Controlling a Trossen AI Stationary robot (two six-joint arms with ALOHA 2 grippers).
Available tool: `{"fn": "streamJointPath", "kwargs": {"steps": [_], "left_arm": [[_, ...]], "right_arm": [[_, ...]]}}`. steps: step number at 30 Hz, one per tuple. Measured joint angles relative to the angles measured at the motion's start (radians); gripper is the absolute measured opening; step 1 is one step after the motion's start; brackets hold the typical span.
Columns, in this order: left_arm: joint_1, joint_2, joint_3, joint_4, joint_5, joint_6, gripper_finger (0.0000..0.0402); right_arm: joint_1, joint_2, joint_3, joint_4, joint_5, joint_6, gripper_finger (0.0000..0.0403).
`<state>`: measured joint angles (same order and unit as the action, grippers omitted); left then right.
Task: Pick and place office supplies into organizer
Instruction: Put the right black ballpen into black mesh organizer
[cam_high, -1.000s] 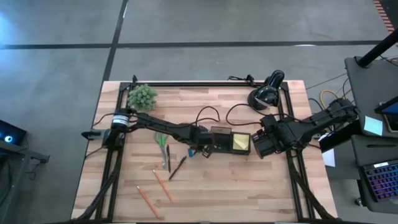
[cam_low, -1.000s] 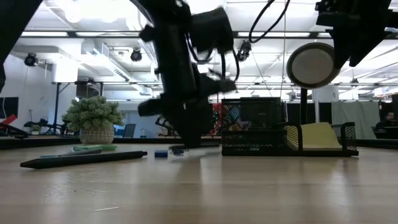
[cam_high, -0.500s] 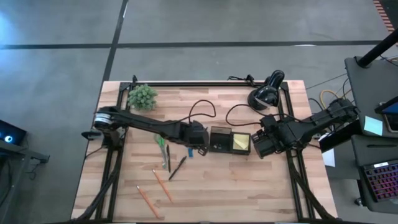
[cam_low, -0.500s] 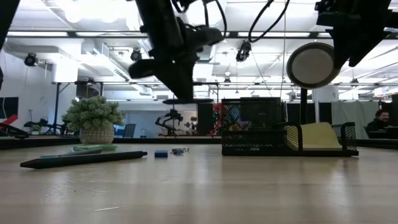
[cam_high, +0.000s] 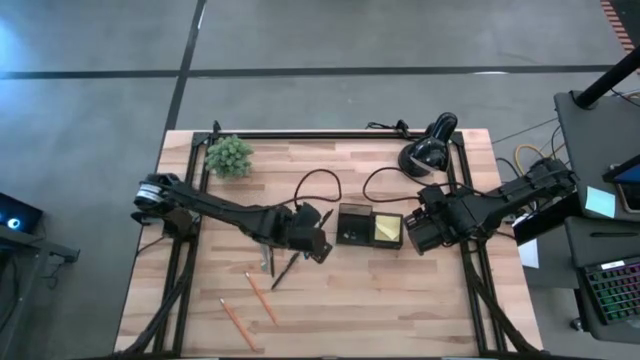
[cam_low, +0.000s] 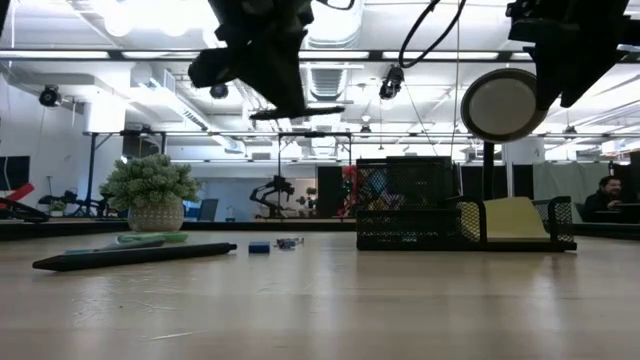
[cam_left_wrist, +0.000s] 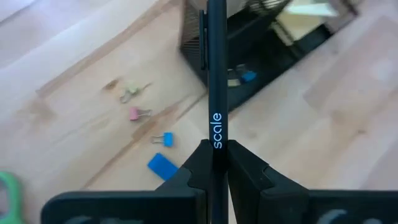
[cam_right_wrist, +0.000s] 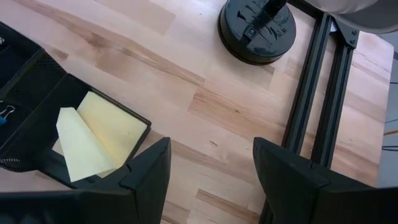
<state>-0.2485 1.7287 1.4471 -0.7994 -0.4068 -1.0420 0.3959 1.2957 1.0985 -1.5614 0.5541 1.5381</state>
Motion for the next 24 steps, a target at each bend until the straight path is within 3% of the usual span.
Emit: {"fn": "streamJointPath", "kwargs": {"steps": [13,24], "left_arm": [[-0.044,-0.011,0.000,0.052,-0.081,0.011,0.0013],[-0.048,-0.011,0.000,0.148,-0.124,0.115,0.0013]], "right_arm": [[0.000,0.000,0.001,0.004,-0.003,0.032,0.0219],[0.000,0.000,0.001,0.010,-0.008,0.033,0.0219]]}}
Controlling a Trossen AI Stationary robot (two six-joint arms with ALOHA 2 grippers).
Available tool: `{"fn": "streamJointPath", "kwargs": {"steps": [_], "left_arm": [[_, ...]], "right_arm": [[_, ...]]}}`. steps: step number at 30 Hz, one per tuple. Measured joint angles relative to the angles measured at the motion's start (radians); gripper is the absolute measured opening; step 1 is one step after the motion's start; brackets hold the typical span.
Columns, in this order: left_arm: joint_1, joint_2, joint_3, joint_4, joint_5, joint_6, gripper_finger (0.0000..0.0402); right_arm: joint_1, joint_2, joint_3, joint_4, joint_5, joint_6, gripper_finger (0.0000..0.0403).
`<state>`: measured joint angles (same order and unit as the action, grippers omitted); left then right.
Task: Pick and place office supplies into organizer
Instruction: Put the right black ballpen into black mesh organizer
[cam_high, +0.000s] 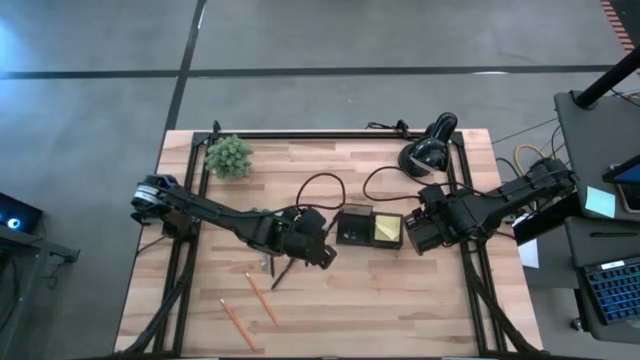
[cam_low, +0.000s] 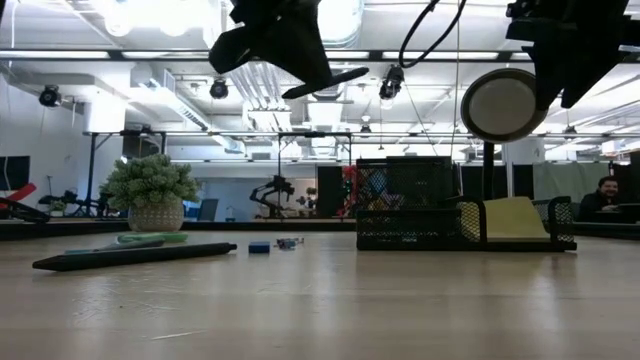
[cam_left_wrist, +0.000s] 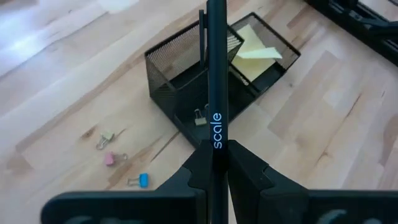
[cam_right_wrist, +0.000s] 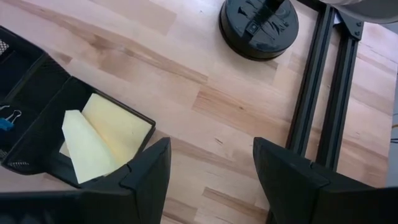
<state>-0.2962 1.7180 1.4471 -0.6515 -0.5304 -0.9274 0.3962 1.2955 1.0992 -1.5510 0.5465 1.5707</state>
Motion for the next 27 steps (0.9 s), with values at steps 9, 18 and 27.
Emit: {"fn": "streamJointPath", "kwargs": {"steps": [9,18,27], "left_arm": [[0.021,-0.001,0.031,0.047,0.001,0.143,0.0013],[0.071,-0.001,0.039,0.124,0.040,0.306,0.0013],[0.105,-0.001,0.036,0.195,0.059,0.389,0.0013]], "right_arm": [[0.000,0.000,0.000,0.016,0.000,0.028,0.0219],[0.000,0.000,0.000,0.020,0.001,0.054,0.0219],[-0.001,0.000,-0.001,0.020,0.004,0.071,0.0219]]}}
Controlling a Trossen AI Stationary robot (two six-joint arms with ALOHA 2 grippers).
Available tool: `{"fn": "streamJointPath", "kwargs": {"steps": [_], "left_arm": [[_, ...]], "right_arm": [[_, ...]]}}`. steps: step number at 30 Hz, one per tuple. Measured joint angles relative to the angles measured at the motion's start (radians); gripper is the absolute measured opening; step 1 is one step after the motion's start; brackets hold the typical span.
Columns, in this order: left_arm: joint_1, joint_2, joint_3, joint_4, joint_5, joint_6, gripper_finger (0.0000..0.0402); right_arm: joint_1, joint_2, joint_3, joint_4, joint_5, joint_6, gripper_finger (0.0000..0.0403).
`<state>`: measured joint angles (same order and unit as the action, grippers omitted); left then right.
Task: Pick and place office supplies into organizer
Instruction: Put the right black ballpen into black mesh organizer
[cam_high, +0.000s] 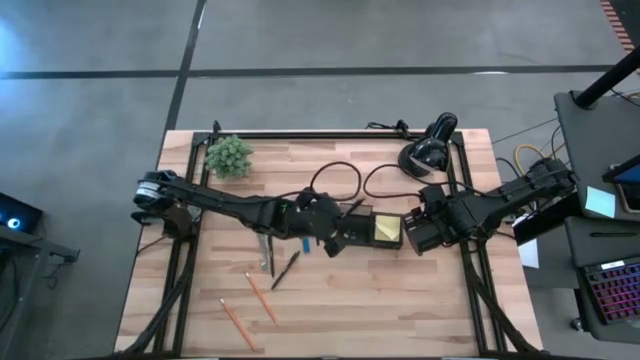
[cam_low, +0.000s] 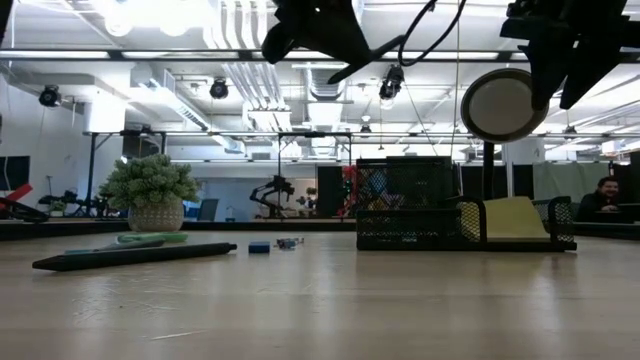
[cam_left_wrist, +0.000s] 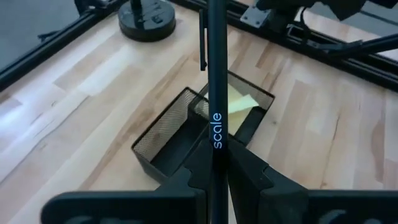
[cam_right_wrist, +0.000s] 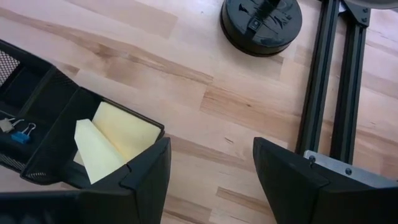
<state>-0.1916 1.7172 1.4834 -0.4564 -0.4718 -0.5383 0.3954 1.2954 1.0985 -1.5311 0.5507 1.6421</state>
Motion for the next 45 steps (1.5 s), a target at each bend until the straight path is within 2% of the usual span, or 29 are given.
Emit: {"fn": "streamJointPath", "kwargs": {"steps": [9,22,31,35,41,45], "left_arm": [[0.031,0.001,-0.006,0.122,0.011,0.078,0.0013],[0.070,0.003,-0.051,0.224,0.013,0.082,0.0013],[0.090,0.003,-0.188,0.439,0.052,0.102,0.0013],[0.101,0.003,-0.239,0.559,0.100,0.146,0.0013],[0.119,0.003,-0.332,0.716,0.097,0.247,0.0013],[0.163,0.003,-0.388,0.754,0.096,0.263,0.0013]], "right_arm": [[-0.002,0.000,-0.001,0.000,0.000,-0.001,0.0219],[-0.002,0.000,-0.001,-0.001,0.000,-0.031,0.0219],[-0.002,0.000,-0.002,-0.002,0.003,-0.031,0.0219],[-0.002,0.000,-0.002,-0.002,0.003,-0.031,0.0219],[-0.002,0.000,-0.002,-0.002,0.002,-0.031,0.0219],[-0.002,0.000,-0.002,-0.002,-0.001,-0.046,0.0219]]}}
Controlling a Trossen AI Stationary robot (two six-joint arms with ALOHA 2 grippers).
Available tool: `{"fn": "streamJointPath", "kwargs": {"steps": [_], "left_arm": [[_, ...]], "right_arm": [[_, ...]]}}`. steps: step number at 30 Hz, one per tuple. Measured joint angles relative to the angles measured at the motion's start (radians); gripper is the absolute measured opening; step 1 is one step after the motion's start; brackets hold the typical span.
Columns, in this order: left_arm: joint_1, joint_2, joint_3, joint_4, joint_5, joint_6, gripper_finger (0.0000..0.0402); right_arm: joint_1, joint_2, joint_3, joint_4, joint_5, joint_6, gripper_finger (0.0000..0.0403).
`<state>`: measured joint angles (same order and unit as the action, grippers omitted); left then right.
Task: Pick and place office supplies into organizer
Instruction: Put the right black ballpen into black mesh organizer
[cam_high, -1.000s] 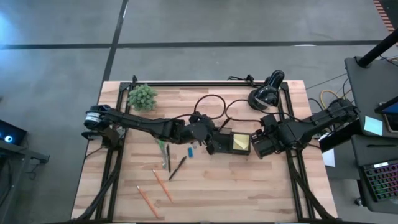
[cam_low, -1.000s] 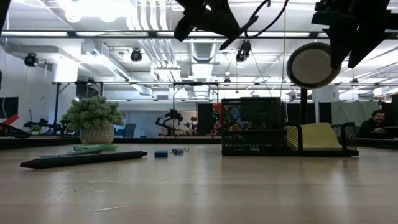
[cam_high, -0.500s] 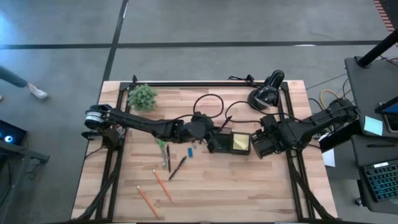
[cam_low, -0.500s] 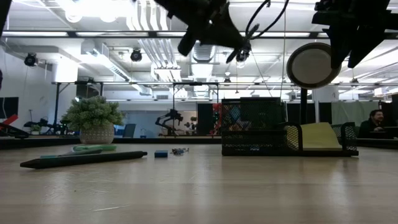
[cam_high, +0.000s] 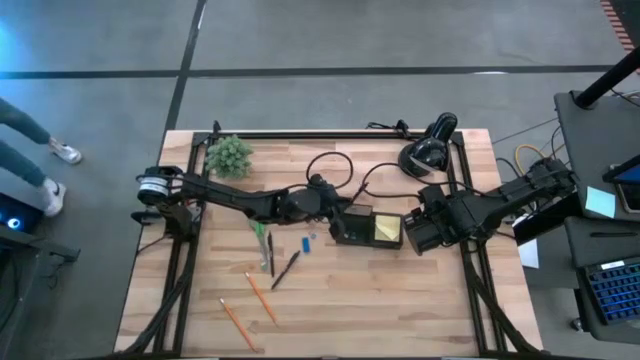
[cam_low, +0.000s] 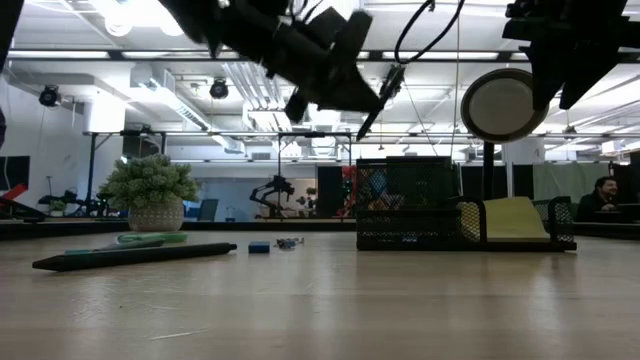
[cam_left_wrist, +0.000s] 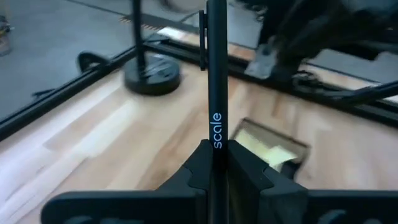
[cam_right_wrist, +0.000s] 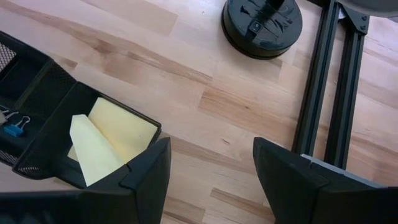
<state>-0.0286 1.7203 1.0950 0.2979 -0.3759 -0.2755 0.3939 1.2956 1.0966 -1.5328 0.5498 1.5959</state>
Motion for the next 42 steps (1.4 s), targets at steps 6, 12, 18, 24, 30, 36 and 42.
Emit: {"fn": "streamJointPath", "kwargs": {"steps": [6,12,18,24,30,36,42], "left_arm": [[0.068,0.019,-0.039,0.122,0.101,-0.024,0.0013],[0.075,0.069,-0.045,0.167,0.183,-0.063,0.0013],[0.063,0.127,-0.061,0.209,0.173,-0.105,0.0013],[0.063,0.135,-0.056,0.235,0.156,-0.059,0.0013],[0.061,0.166,-0.055,0.237,0.156,-0.060,0.0013],[0.059,0.169,-0.055,0.233,0.149,-0.060,0.0026],[0.059,0.169,-0.055,0.210,0.105,-0.052,0.0092]], "right_arm": [[0.000,0.000,0.000,-0.001,-0.012,-0.003,0.0219],[0.000,0.000,0.000,-0.004,-0.034,-0.003,0.0219],[0.000,0.000,0.001,-0.005,-0.034,-0.002,0.0219],[0.000,0.000,-0.001,-0.007,-0.036,-0.008,0.0219],[0.000,0.000,-0.001,-0.007,-0.037,-0.026,0.0219],[-0.003,0.000,-0.001,-0.007,-0.035,-0.042,0.0219],[-0.022,0.000,0.006,-0.006,-0.034,-0.064,0.0219]]}}
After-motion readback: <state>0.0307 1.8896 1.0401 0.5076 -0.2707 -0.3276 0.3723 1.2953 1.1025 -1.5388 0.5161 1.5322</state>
